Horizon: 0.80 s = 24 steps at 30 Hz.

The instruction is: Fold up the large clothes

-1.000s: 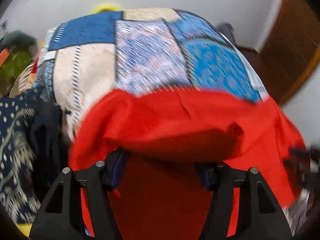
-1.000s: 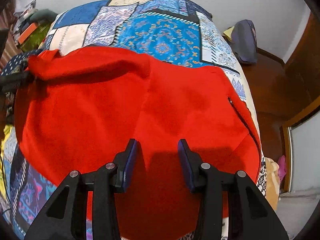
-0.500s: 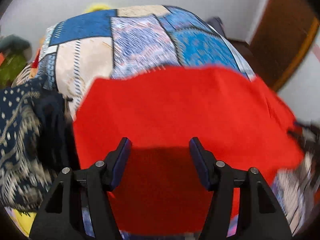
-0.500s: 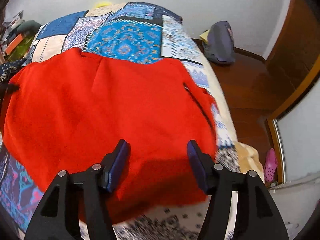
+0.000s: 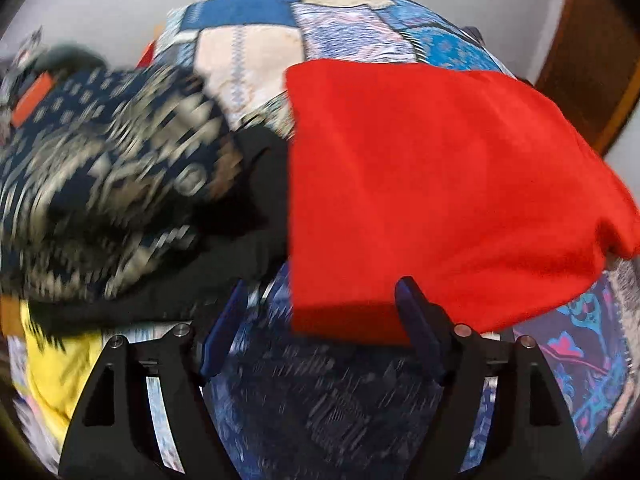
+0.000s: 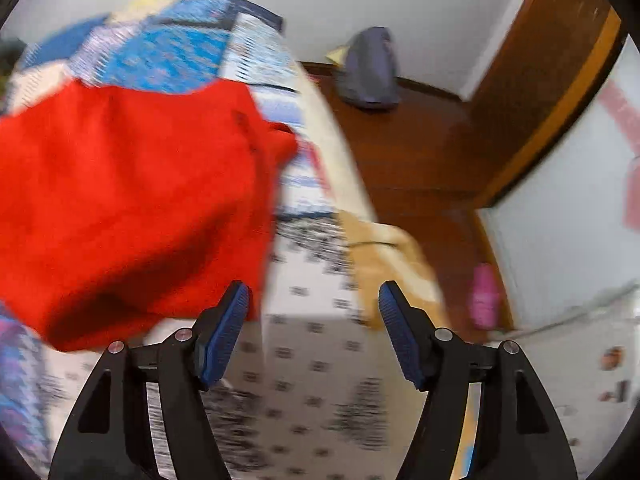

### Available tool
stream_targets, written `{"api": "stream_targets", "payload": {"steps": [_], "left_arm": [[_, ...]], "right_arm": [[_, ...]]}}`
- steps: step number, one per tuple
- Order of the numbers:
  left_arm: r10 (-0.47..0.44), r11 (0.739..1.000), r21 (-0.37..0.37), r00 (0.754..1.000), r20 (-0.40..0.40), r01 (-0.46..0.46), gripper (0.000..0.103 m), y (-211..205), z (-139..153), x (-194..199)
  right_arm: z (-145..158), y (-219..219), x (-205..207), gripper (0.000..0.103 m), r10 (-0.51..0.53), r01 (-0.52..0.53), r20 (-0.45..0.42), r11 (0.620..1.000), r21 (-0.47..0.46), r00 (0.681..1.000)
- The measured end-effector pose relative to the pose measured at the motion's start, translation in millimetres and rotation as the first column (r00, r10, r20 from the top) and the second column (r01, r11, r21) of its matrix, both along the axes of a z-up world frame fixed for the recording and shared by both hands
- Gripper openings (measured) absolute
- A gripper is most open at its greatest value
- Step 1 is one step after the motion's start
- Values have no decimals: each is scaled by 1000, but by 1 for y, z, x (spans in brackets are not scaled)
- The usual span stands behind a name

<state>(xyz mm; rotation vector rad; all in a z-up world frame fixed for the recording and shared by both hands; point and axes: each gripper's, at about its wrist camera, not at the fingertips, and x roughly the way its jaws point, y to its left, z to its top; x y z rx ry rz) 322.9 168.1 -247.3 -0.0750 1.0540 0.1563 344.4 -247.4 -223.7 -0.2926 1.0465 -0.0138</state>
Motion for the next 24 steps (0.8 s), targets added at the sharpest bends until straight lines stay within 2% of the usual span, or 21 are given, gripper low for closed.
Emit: {"api": "stream_targets", "payload": {"steps": [2, 5, 7, 10, 11, 13, 14, 15, 18, 19, 22, 24], "left_arm": [[32, 999, 5, 999, -3, -32, 76, 4, 2, -10], [91, 994, 62, 994, 55, -95, 76, 9, 15, -33], [128, 990, 56, 988, 88, -133, 76, 11, 23, -44], [196, 978, -103, 973, 119, -184, 76, 22, 34, -58], [219, 959, -206, 969, 114, -192, 76, 26, 35, -62], [222, 926, -333, 971, 92, -180, 76, 27, 33, -63], [214, 901, -401, 974, 75, -167, 76, 26, 30, -62], [195, 862, -485, 979, 51, -147, 76, 24, 24, -60], [147, 758, -645, 989, 29, -94, 76, 17, 10, -53], [148, 738, -667, 989, 20, -97, 76, 14, 5, -50], [162, 725, -676, 987, -15, -129, 76, 9, -10, -40], [181, 720, -681, 983, -6, -137, 76, 8, -14, -32]], "right_arm": [[4, -5, -5, 63, -3, 3, -5, 1000, 28, 1000], [19, -5, -15, 63, 18, -19, 16, 997, 75, 1000], [28, -2, -20, 63, 30, -33, 28, 994, 105, 999], [46, 11, -24, 65, 54, -62, 55, 983, 172, 997], [48, 16, -23, 65, 63, -73, 61, 980, 186, 996], [57, 30, -25, 65, 95, -110, 79, 969, 222, 992], [59, 36, -26, 65, 107, -124, 85, 965, 231, 991], [62, 45, -28, 65, 128, -147, 92, 959, 241, 988], [63, 66, -31, 65, 185, -206, 106, 948, 243, 977], [64, 74, -33, 65, 205, -226, 110, 945, 238, 973], [63, 92, -37, 65, 252, -272, 115, 935, 226, 961], [62, 101, -38, 65, 277, -297, 116, 929, 223, 954]]}}
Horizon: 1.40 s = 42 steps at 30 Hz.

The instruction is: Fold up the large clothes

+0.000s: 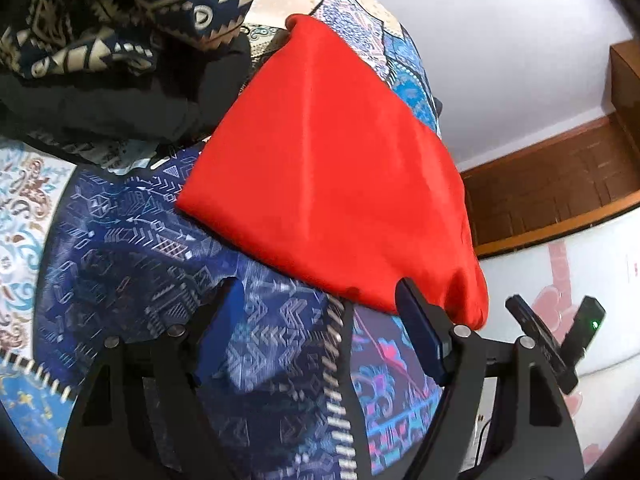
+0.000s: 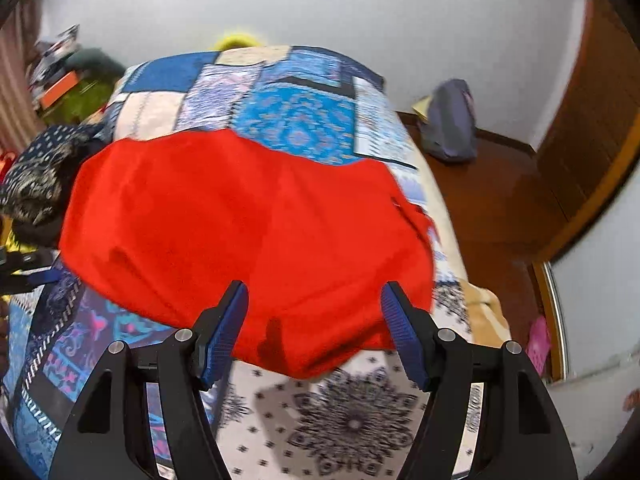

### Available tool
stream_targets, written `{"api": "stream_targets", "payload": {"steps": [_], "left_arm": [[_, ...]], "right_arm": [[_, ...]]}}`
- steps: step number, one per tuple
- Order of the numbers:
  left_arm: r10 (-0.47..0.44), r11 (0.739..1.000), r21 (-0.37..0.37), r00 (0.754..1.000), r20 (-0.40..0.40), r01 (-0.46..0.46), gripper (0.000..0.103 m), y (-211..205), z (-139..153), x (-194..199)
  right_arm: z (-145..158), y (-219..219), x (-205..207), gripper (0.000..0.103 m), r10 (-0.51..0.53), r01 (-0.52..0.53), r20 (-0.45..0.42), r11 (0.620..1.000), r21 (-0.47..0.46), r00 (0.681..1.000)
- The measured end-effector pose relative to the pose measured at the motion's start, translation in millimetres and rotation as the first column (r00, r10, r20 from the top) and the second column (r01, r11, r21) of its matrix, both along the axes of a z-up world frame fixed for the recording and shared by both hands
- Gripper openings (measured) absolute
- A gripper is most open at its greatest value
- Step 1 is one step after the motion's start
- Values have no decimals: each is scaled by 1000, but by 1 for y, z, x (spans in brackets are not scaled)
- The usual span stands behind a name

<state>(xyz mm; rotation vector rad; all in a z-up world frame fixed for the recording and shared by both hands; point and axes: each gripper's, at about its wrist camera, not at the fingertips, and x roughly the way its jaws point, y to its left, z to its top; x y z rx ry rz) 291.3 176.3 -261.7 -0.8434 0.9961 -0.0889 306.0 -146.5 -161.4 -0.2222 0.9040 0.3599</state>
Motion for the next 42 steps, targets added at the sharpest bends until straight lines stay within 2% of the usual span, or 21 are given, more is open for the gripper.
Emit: {"api": "stream_targets", "payload": {"steps": [2, 9, 14, 17, 18, 20, 23, 24, 26, 27, 29, 31, 34, 37, 42], "left_arm": [[22, 1000, 9, 999, 32, -22, 77, -1, -1, 6], [65, 995, 70, 997, 48, -68, 82, -5, -7, 48], [116, 993, 19, 991, 64, -117, 83, 9, -12, 77], [153, 988, -31, 984, 92, -151, 81, 18, -13, 81], [172, 985, -35, 979, 107, -169, 66, 19, -12, 83], [210, 977, 18, 972, 109, -213, 44, 20, -9, 88], [227, 968, 84, 968, 106, -236, 22, 21, -6, 101], [225, 965, 112, 967, 116, -238, 17, 19, -1, 107], [199, 963, 155, 969, 147, -222, 14, 15, 15, 114], [192, 966, 145, 969, 153, -214, 13, 14, 21, 113], [194, 975, 68, 963, 189, -210, 13, 22, 38, 109], [190, 977, 50, 957, 218, -205, 12, 25, 56, 107], [163, 974, 106, 947, 276, -199, 11, 25, 95, 96], [148, 964, 160, 927, 345, -214, 11, 25, 129, 82], [144, 922, 259, 875, 463, -288, 11, 26, 183, 52]], "right_arm": [[-2, 9, 1, 65, 22, -22, -1, 1000, 2, 1000], [-14, 30, 14, 65, 30, -28, -40, 999, 45, 999], [-25, 39, 26, 65, 12, -10, -58, 999, 38, 998], [-29, 41, 32, 65, -1, 4, -72, 999, 44, 997], [-31, 41, 35, 65, -5, 9, -79, 999, 49, 997], [-33, 42, 39, 65, -18, 23, -97, 998, 56, 995], [-33, 41, 41, 65, -33, 40, -115, 997, 61, 993], [-32, 40, 41, 65, -33, 39, -118, 998, 55, 992], [-27, 38, 41, 65, -35, 38, -110, 999, 31, 993], [-23, 37, 41, 65, -36, 38, -103, 999, 18, 994], [-16, 36, 42, 65, -37, 37, -93, 999, 5, 995], [-8, 38, 43, 65, -41, 42, -89, 999, 7, 995], [-2, 51, 44, 65, -23, 28, -108, 999, 45, 994], [-4, 80, 42, 65, 19, -5, -140, 995, 98, 990], [-23, 145, 32, 65, 142, -108, -209, 980, 166, 967]]}}
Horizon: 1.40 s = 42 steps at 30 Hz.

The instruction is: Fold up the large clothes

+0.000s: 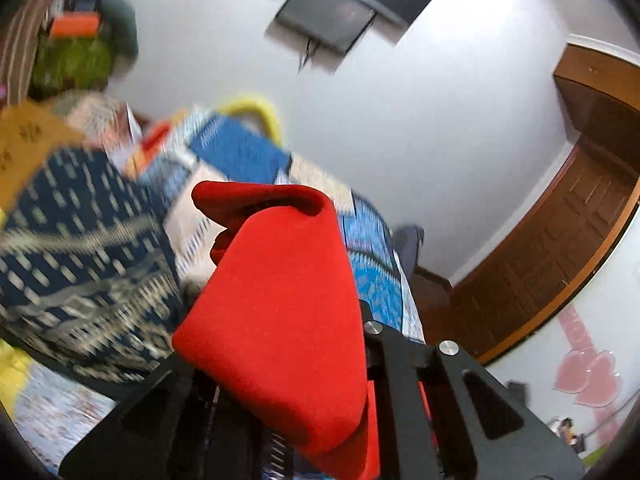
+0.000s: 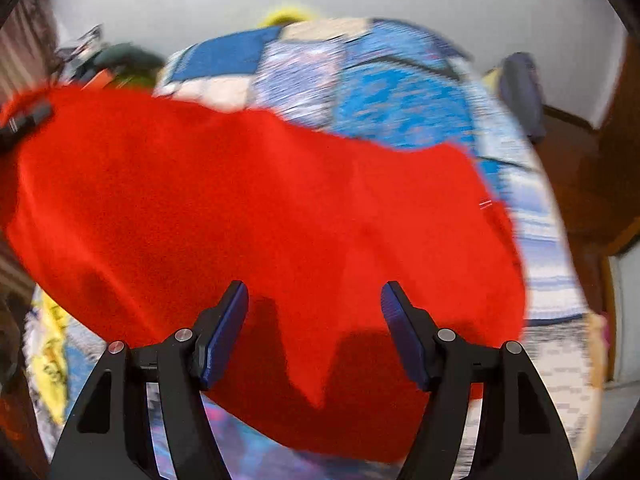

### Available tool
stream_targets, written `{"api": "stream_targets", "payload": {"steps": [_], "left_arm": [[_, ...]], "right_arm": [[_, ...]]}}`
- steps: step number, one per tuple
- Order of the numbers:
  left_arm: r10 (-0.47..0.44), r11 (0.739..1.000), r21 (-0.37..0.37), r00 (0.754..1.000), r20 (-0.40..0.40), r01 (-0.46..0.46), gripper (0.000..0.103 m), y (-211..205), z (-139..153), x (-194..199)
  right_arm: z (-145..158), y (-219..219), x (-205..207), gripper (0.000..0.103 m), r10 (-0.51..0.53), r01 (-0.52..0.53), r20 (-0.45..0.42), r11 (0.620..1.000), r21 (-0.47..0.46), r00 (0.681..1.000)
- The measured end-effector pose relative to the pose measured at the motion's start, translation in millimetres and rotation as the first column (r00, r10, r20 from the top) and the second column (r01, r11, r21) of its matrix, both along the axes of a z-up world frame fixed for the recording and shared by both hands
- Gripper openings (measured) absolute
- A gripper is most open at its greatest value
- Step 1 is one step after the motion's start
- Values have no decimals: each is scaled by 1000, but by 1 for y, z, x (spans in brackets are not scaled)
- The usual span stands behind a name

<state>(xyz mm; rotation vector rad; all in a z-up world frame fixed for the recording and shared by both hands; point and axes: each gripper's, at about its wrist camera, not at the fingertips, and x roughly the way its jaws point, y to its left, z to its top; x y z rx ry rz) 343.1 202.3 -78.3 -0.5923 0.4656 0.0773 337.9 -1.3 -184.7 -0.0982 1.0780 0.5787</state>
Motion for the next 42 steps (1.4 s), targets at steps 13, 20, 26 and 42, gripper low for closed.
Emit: {"api": "stream_targets", "payload": {"steps": [13, 20, 26, 42], "left_arm": [[-80, 985, 148, 995, -51, 87, 10, -68, 15, -3], [-345, 918, 171, 933, -101, 358, 11, -181, -1, 32], [-495, 849, 0, 796, -348, 528, 17, -230, -74, 49], [-360, 860, 258, 881, -306, 441, 63, -172, -37, -11]], "right_arm": [[4, -4, -13, 66, 53, -53, -2, 998, 38, 999], [26, -131, -4, 66, -228, 230, 76, 973, -21, 971], [26, -184, -16, 66, -286, 296, 116, 952, -82, 951], [73, -148, -26, 66, -203, 195, 184, 979, 57, 962]]}}
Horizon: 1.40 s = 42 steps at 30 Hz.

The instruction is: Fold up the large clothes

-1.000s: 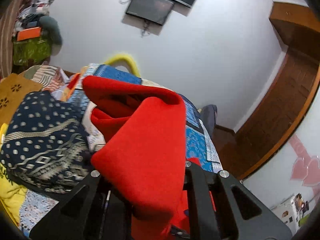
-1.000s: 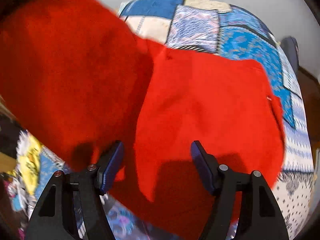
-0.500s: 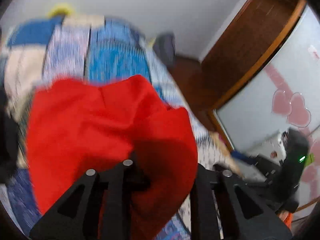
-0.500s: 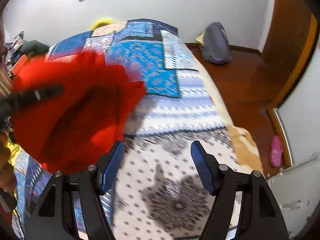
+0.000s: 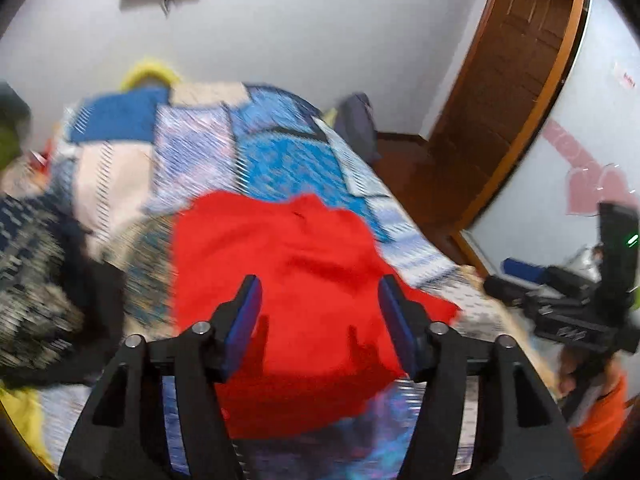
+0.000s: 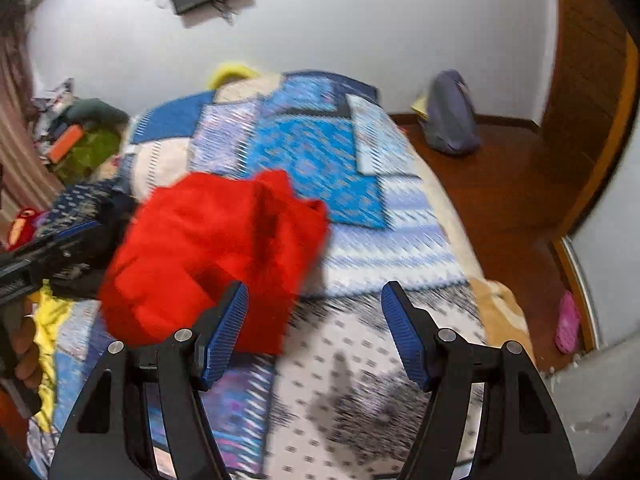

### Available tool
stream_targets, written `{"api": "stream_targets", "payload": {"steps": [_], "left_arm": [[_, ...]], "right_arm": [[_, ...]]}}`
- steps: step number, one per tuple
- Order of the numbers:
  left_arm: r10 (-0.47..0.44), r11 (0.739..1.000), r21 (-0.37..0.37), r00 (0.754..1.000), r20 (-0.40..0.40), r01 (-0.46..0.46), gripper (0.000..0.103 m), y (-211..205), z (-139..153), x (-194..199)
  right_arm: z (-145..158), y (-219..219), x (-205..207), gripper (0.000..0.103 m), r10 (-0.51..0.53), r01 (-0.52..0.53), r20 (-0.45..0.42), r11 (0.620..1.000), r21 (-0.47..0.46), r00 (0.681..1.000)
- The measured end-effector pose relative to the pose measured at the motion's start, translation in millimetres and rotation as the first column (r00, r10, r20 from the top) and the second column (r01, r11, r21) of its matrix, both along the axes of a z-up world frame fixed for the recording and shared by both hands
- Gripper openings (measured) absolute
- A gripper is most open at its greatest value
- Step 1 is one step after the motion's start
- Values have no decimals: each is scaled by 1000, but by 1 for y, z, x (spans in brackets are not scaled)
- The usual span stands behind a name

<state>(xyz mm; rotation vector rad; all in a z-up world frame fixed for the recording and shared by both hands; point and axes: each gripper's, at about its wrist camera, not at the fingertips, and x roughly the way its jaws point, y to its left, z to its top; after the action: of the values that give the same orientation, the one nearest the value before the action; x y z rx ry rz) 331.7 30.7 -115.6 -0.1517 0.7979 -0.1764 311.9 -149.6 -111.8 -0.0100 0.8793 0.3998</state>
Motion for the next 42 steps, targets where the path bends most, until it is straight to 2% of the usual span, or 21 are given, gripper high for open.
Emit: {"api": "stream_targets", "payload": {"steps": [2, 5, 8, 10, 13, 15, 17, 19, 23, 25, 26, 29, 32, 37, 42], "left_arm": [[40, 998, 44, 999, -12, -39, 64, 14, -5, 0], [67, 995, 86, 994, -91, -59, 64, 30, -32, 6], [66, 987, 155, 983, -172, -39, 65, 33, -68, 11], [65, 989, 145, 980, -190, -37, 65, 35, -85, 7], [64, 993, 105, 982, -177, -46, 66, 41, -94, -4], [57, 994, 103, 982, -178, -39, 72, 43, -96, -11], [50, 991, 132, 984, -172, -28, 75, 40, -99, -22], [51, 984, 177, 984, -168, -21, 81, 37, -102, -31], [61, 976, 216, 974, -219, -12, 83, 36, -121, -48], [80, 966, 256, 965, -251, -14, 83, 37, -135, -56], [88, 968, 251, 965, -248, -24, 83, 40, -139, -61], [133, 975, 207, 960, -248, -82, 83, 56, -138, -72], [173, 966, 229, 959, -224, -120, 83, 67, -130, -79], [203, 954, 253, 969, -143, -162, 83, 79, -101, -81], [197, 960, 213, 979, -51, -182, 83, 81, -67, -67]], "right_arm": [[5, 20, 3, 66, 48, -48, 6, 999, 20, 999], [-3, 51, 11, 67, 110, -110, -8, 994, 25, 994], [-30, 73, 19, 67, 144, -144, -67, 990, 12, 987], [-59, 81, 23, 67, 151, -153, -122, 988, -10, 981], [-103, 77, 26, 67, 128, -144, -212, 987, -64, 969], [-124, 64, 24, 67, 125, -140, -251, 989, -42, 960], [-130, 48, 19, 70, 119, -127, -254, 992, -12, 960], [-133, 33, 16, 72, 89, -100, -255, 995, -32, 963], [-137, 8, 11, 72, 53, -66, -274, 997, -40, 960], [-138, 0, 7, 72, 31, -54, -269, 995, -80, 963], [-137, -1, 4, 72, 28, -54, -262, 994, -92, 965], [-128, -6, -4, 72, 1, -33, -234, 991, -133, 972], [-120, -12, -8, 72, -40, -3, -192, 976, -216, 981], [-91, -25, -12, 72, -47, 25, -143, 988, -152, 989], [-55, -19, -7, 74, -32, 28, -76, 998, -47, 997]]}}
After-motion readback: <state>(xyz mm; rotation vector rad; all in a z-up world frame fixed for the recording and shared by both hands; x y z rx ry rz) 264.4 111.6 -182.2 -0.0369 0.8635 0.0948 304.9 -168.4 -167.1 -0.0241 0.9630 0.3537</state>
